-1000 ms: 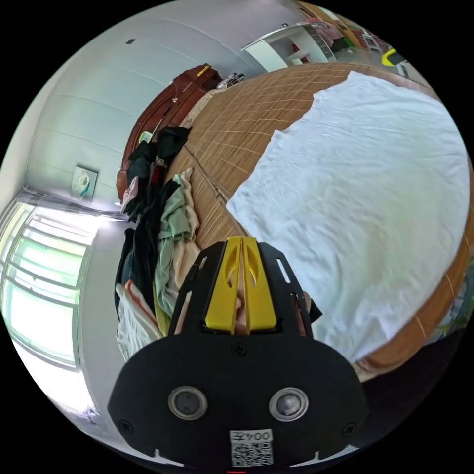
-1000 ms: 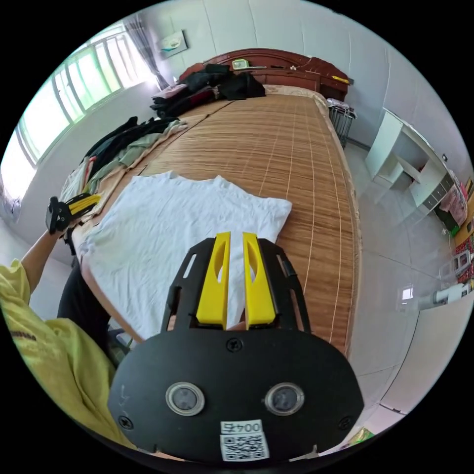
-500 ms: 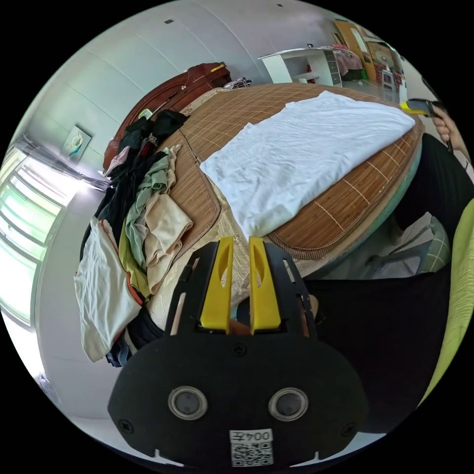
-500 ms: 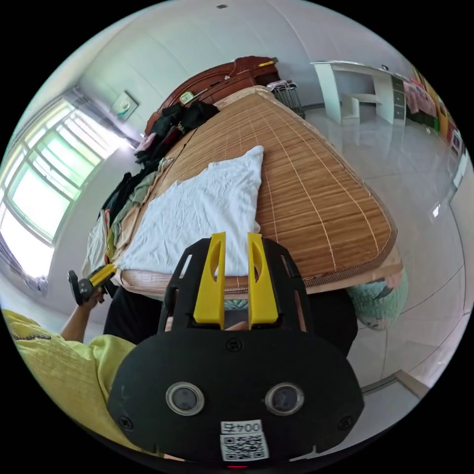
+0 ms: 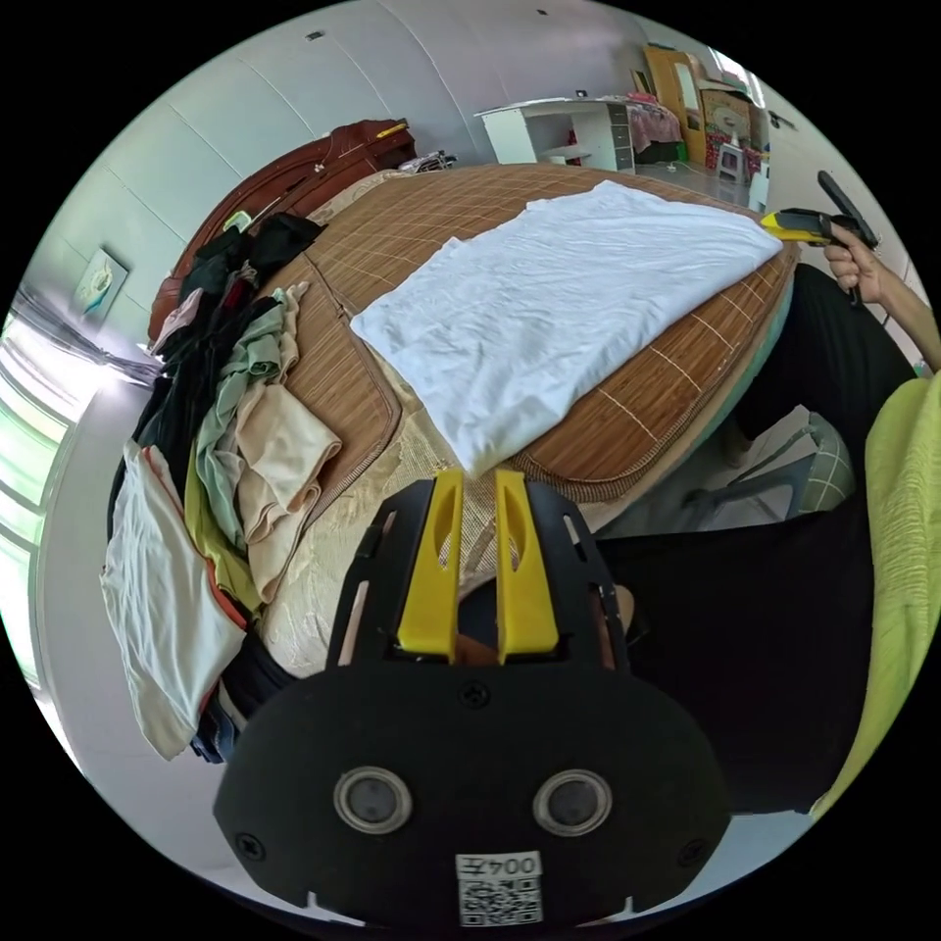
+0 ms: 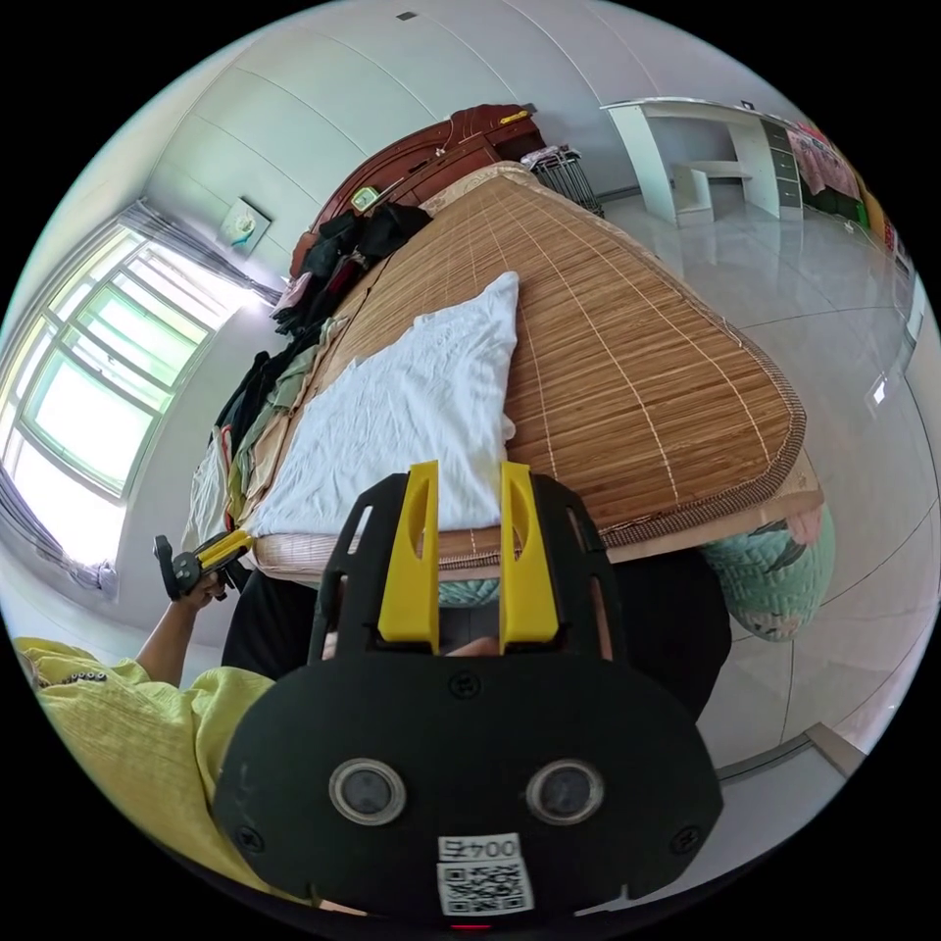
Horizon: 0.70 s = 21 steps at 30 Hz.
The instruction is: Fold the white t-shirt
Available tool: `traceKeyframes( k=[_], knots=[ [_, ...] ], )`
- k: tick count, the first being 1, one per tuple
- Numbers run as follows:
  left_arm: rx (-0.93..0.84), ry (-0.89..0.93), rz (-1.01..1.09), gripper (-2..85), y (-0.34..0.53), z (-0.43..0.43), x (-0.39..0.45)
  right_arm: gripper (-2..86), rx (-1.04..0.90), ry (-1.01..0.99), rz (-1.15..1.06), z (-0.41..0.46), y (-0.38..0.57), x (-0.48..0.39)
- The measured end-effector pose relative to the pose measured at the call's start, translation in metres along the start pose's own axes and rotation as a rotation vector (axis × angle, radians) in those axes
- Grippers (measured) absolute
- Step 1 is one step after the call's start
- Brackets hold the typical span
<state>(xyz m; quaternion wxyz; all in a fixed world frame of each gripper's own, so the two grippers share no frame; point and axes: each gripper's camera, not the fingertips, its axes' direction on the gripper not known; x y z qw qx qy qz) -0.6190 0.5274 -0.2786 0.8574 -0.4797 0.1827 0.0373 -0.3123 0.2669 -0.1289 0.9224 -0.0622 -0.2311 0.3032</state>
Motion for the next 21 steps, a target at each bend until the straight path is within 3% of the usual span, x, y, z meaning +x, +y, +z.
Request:
traceKeyframes(
  k=[12, 13, 14, 21],
  knots=[
    [-0.033, 0.07, 0.068, 1.2, -0.01, -0.004, -0.015, 56.2, -0.027, 0.043, -0.004, 0.022, 0.011, 0.017],
    [-0.033, 0.071, 0.068, 1.2, -0.011, -0.004, -0.014, 22.8, -0.024, 0.03, 0.005, 0.023, 0.013, 0.021],
    [-0.033, 0.071, 0.069, 1.2, -0.011, -0.004, -0.014, 6.0, -0.033, 0.023, 0.01, 0.024, 0.014, 0.025],
    [-0.03, 0.054, 0.061, 1.0, -0.013, -0.003, -0.004, 4.3, -0.093, -0.026, -0.004, 0.042, 0.015, 0.033]
  ],
)
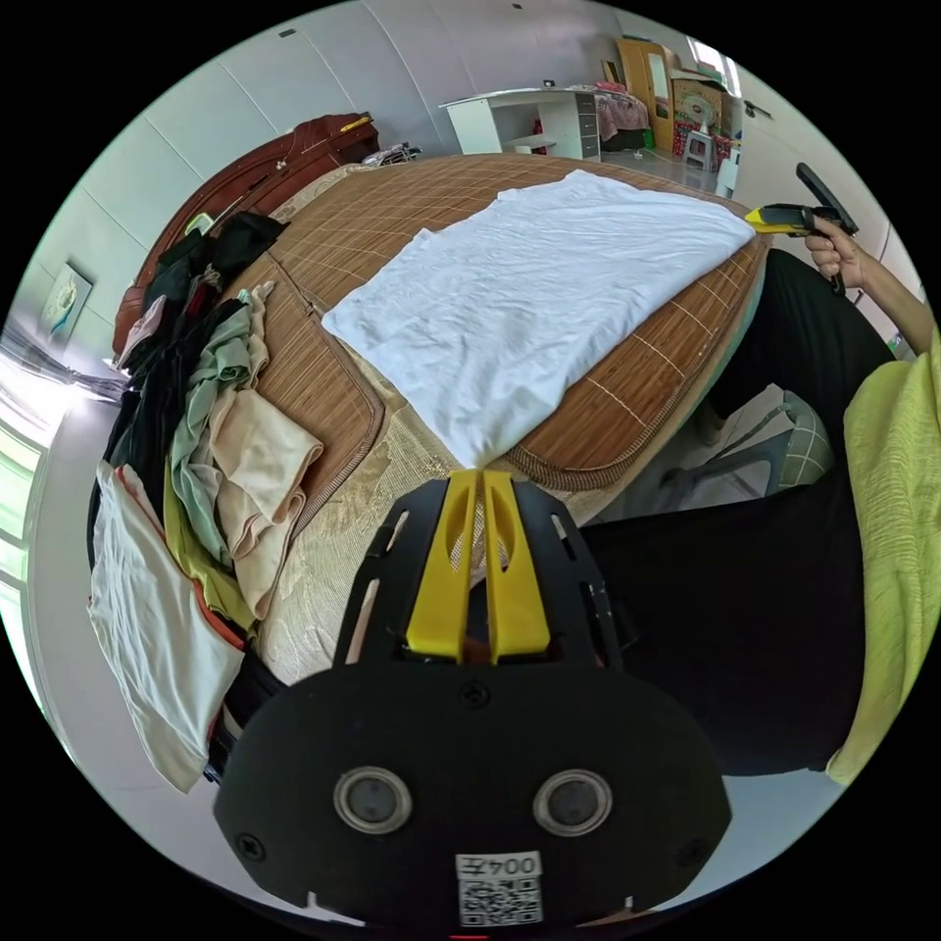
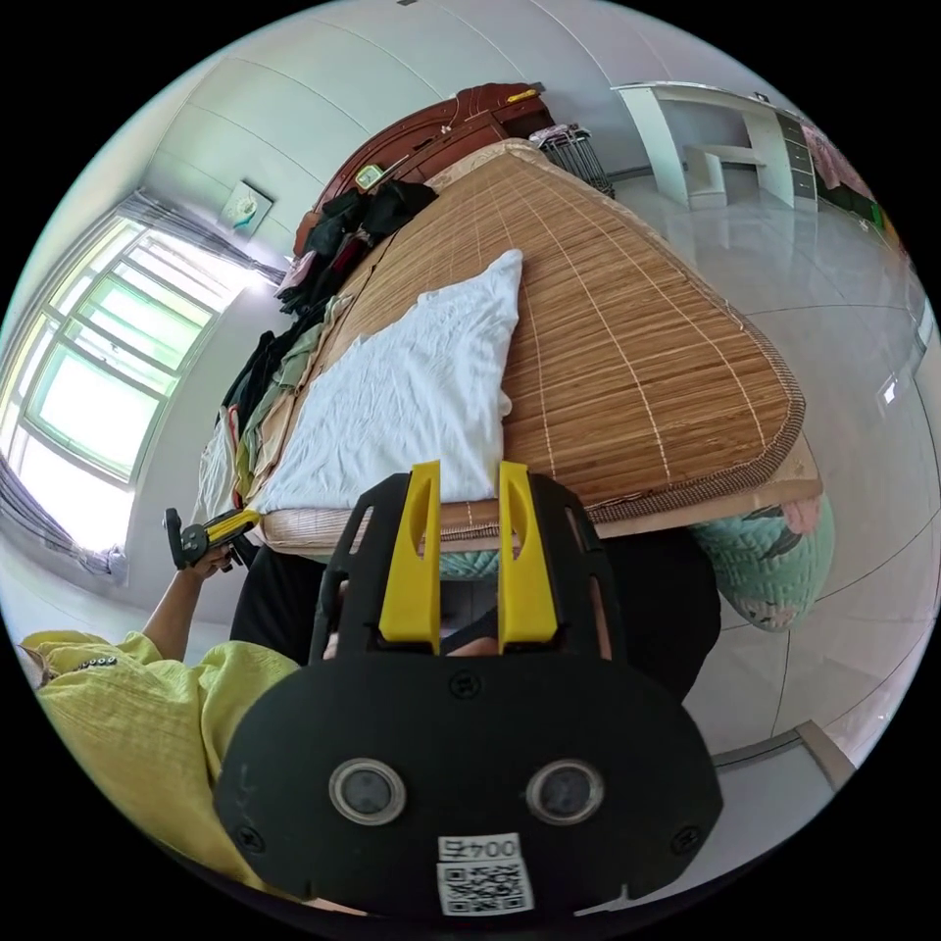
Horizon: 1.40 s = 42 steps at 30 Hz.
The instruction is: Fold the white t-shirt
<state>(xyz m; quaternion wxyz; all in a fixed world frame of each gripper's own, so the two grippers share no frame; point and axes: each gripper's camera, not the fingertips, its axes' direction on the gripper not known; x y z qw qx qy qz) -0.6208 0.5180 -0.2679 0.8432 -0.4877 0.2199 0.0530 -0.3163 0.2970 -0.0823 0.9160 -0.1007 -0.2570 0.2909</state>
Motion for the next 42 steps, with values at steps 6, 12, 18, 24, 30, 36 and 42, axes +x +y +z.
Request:
traceKeyframes(
  k=[6, 12, 18, 24, 30, 36, 42],
  knots=[
    [0.004, 0.054, -0.026, 0.8, 0.013, -0.005, 0.003, 3.3, -0.058, 0.168, -0.123, 0.004, -0.003, -0.017],
    [-0.017, 0.001, -0.074, 0.7, 0.014, -0.006, 0.02, 5.0, -0.144, 0.183, -0.129, 0.018, 0.005, -0.001],
    [0.087, -0.14, -0.147, 0.8, -0.001, -0.048, 0.043, 5.7, -0.08, 0.143, -0.091, -0.01, 0.013, 0.026],
    [-0.026, -0.131, -0.101, 0.8, -0.071, 0.003, 0.096, 7.1, -0.011, -0.28, 0.315, 0.004, 0.031, 0.11],
    [-0.119, -0.22, 0.041, 0.7, -0.088, 0.027, 0.134, 8.2, 0.037, -0.412, 0.49, 0.011, 0.058, 0.146],
    [-0.147, -0.174, 0.007, 0.7, -0.097, 0.031, 0.137, 8.0, -0.005, -0.42, 0.458, 0.025, 0.048, 0.146],
    [-0.113, -0.1, -0.064, 0.8, -0.094, 0.032, 0.132, 1.7, 0.036, -0.3, 0.378, 0.007, 0.047, 0.131]
  ],
)
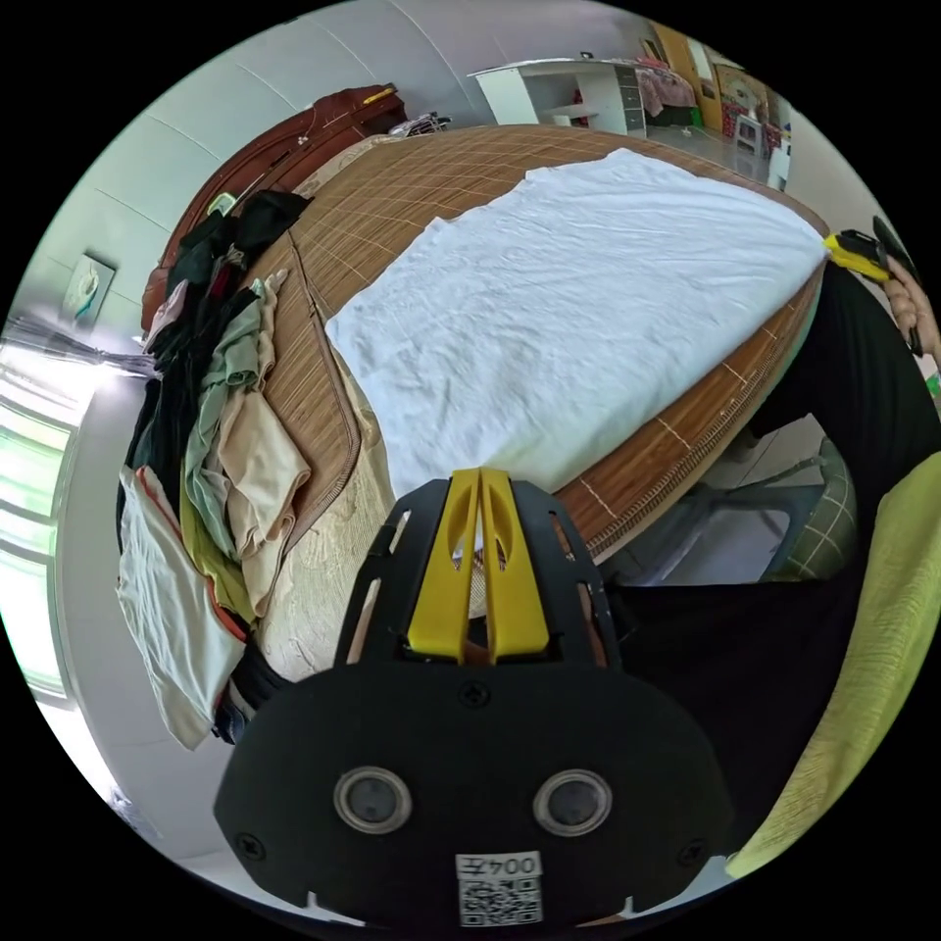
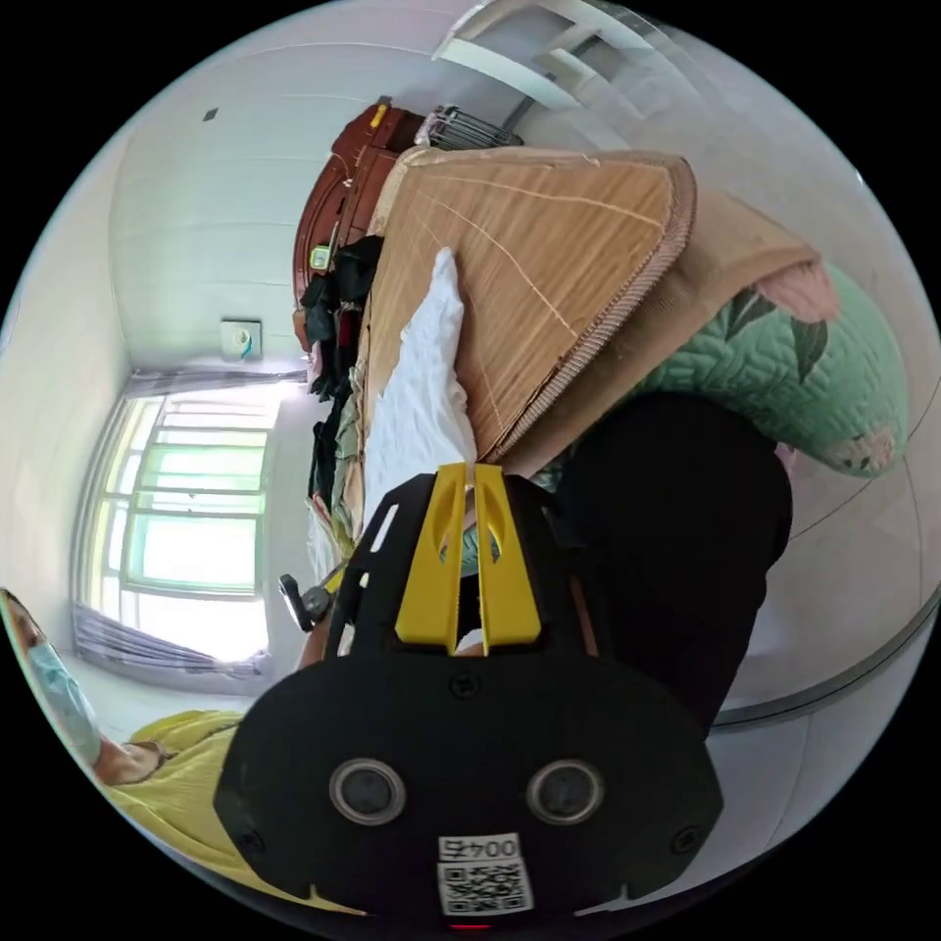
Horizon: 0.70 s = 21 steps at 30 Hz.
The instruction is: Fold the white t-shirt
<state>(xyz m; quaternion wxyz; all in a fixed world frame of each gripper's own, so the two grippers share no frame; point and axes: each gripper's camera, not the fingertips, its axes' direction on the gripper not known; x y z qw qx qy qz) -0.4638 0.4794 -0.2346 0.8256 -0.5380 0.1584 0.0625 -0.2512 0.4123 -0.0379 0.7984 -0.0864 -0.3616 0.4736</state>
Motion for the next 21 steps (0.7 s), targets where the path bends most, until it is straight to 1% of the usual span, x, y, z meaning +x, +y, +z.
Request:
traceKeyframes(
  k=[2, 4, 5, 7, 8, 10, 12, 14, 16, 21],
  knots=[
    [-0.009, -0.02, 0.023, 0.8, -0.003, 0.0, 0.006, 0.5, -0.037, 0.168, -0.061, 0.005, 0.0, -0.011],
    [-0.021, -0.049, 0.05, 0.8, -0.006, 0.0, 0.014, 0.2, -0.092, 0.166, -0.069, 0.007, -0.004, -0.011],
    [-0.023, -0.054, 0.055, 0.8, -0.007, 0.0, 0.016, 0.1, -0.095, 0.209, -0.107, 0.0, -0.004, -0.018],
    [-0.026, -0.063, 0.061, 0.8, -0.008, 0.0, 0.019, 0.3, -0.053, 0.318, -0.176, -0.016, -0.004, -0.033],
    [-0.027, -0.061, 0.059, 0.8, -0.009, 0.0, 0.02, 0.6, -0.017, 0.33, -0.221, -0.025, -0.006, -0.042],
    [-0.025, -0.043, 0.045, 0.8, -0.01, 0.0, 0.018, 1.4, 0.013, 0.299, -0.276, -0.032, -0.014, -0.049],
    [-0.023, -0.027, 0.032, 0.8, -0.01, 0.0, 0.016, 2.3, 0.002, 0.241, -0.274, -0.028, -0.029, -0.046],
    [-0.024, -0.016, 0.023, 0.8, -0.011, -0.001, 0.015, 3.3, -0.044, 0.093, -0.224, -0.017, -0.05, -0.033],
    [-0.031, -0.026, 0.035, 0.8, -0.013, -0.002, 0.017, 3.5, -0.055, 0.03, -0.203, -0.011, -0.058, -0.031],
    [-0.036, -0.044, 0.051, 0.8, -0.015, -0.005, 0.02, 2.7, -0.108, 0.014, -0.182, 0.003, -0.07, -0.04]
  ],
)
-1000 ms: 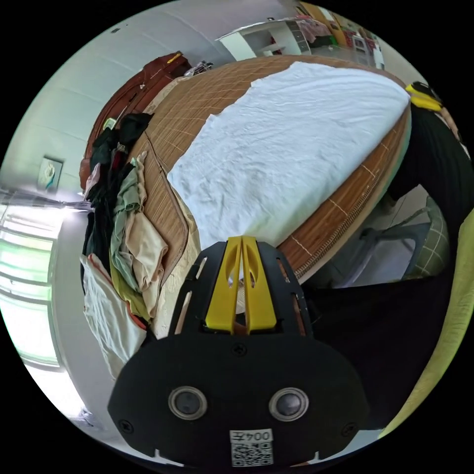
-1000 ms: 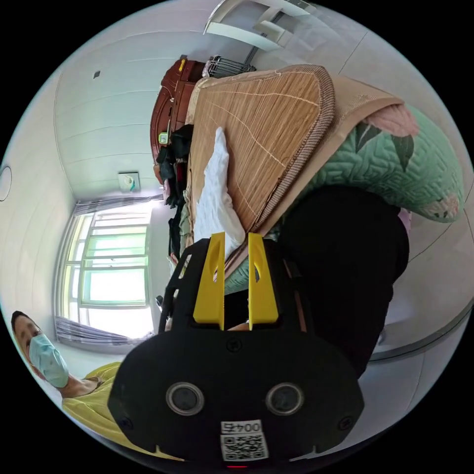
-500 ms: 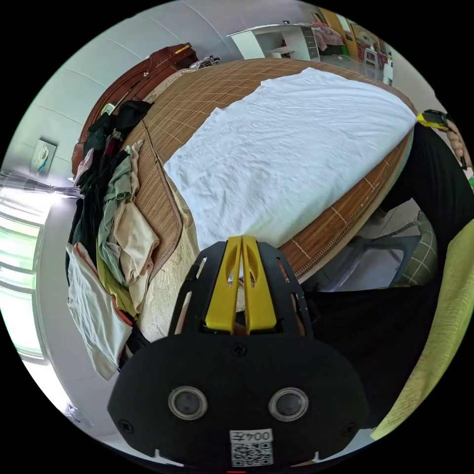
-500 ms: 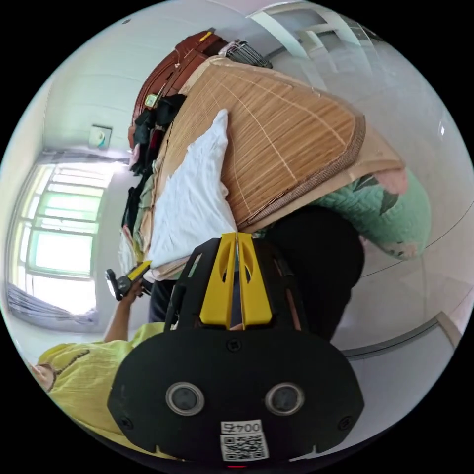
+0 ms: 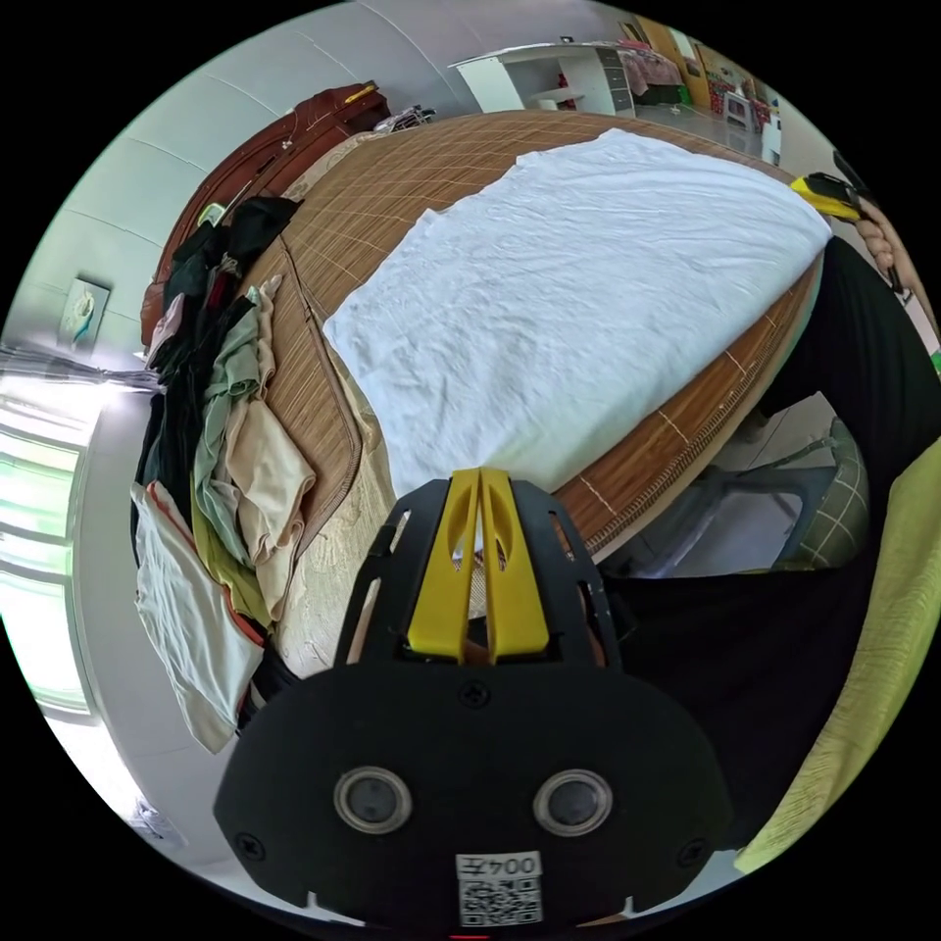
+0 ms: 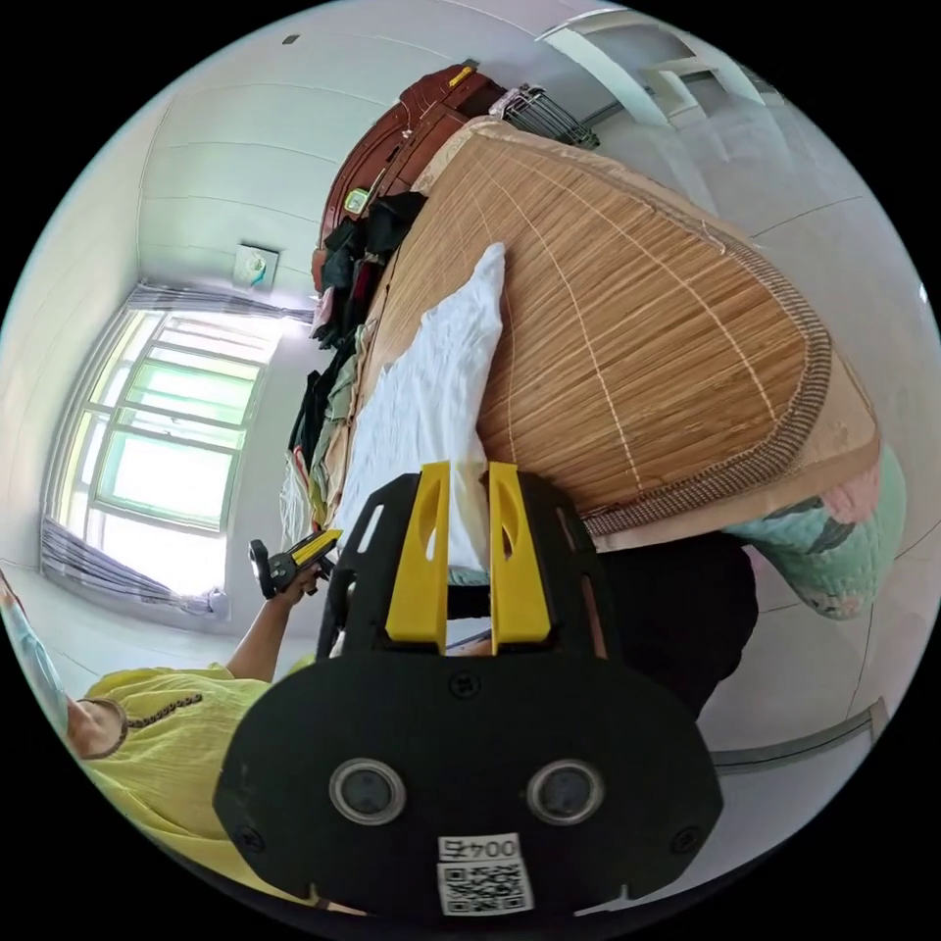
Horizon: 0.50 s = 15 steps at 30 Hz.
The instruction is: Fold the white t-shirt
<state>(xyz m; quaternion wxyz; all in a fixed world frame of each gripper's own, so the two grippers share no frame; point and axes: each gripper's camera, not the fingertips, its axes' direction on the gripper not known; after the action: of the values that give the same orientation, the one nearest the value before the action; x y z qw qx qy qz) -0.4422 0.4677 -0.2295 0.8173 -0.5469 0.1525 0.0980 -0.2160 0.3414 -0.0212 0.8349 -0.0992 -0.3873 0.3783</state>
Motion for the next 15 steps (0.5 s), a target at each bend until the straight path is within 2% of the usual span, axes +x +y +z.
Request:
traceKeyframes(
  k=[4, 8, 10, 12, 15],
  knots=[
    [-0.001, 0.019, -0.006, 0.8, -0.001, -0.002, -0.006, 1.7, -0.002, 0.128, -0.065, -0.009, -0.015, -0.027],
    [0.0, 0.021, 0.001, 0.8, -0.002, -0.006, -0.01, 1.9, -0.083, 0.059, -0.035, -0.01, -0.032, -0.027],
    [0.002, 0.021, -0.001, 0.8, -0.002, -0.008, -0.013, 2.5, -0.098, 0.122, -0.046, -0.021, -0.04, -0.041],
    [0.005, 0.024, -0.005, 0.8, -0.002, -0.01, -0.018, 3.1, -0.046, 0.223, -0.062, -0.036, -0.048, -0.061],
    [0.008, 0.032, -0.012, 0.8, -0.002, -0.014, -0.025, 4.7, -0.016, 0.243, -0.116, -0.04, -0.076, -0.096]
  ],
)
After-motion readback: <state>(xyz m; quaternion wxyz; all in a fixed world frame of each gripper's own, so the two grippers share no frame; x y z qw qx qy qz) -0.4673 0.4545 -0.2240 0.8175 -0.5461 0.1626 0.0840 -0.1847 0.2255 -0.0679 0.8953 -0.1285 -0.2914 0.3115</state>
